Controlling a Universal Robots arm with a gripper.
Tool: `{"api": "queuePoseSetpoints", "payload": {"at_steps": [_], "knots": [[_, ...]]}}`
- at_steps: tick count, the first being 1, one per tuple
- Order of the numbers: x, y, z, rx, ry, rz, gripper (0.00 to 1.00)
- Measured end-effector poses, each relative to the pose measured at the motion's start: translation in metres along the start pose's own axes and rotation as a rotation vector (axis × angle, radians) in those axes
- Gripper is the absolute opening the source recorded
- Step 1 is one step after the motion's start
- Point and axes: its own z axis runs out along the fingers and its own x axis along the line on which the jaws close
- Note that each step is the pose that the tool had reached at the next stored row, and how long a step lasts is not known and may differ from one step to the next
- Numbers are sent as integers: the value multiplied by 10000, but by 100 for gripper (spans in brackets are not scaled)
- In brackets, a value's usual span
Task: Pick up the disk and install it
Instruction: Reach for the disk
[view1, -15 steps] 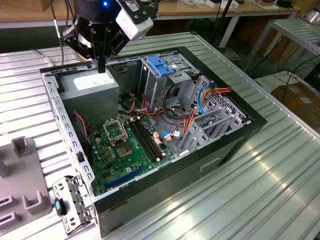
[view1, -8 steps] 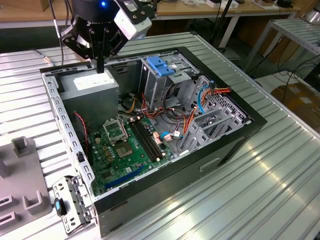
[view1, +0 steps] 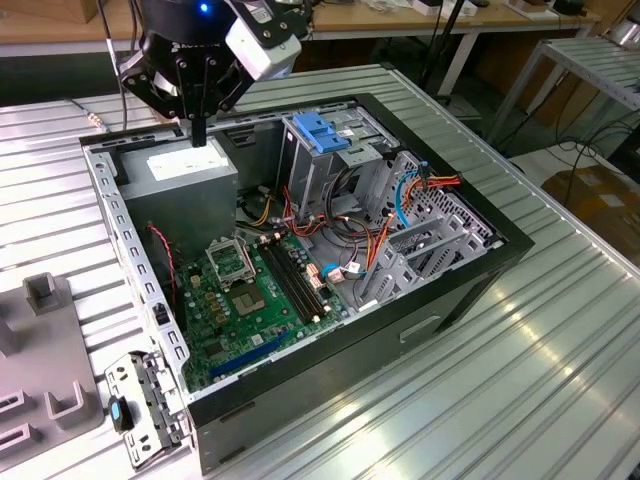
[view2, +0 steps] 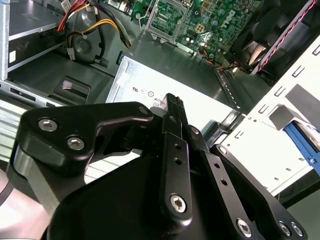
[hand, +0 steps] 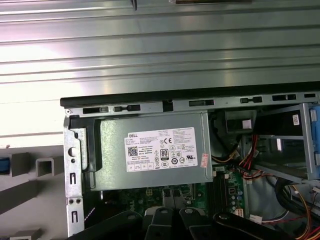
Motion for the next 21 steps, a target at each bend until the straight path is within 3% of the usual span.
{"api": "queuePoseSetpoints", "payload": {"at_steps": [21], "knots": [[53, -4, -2, 1, 0, 0, 11]]}}
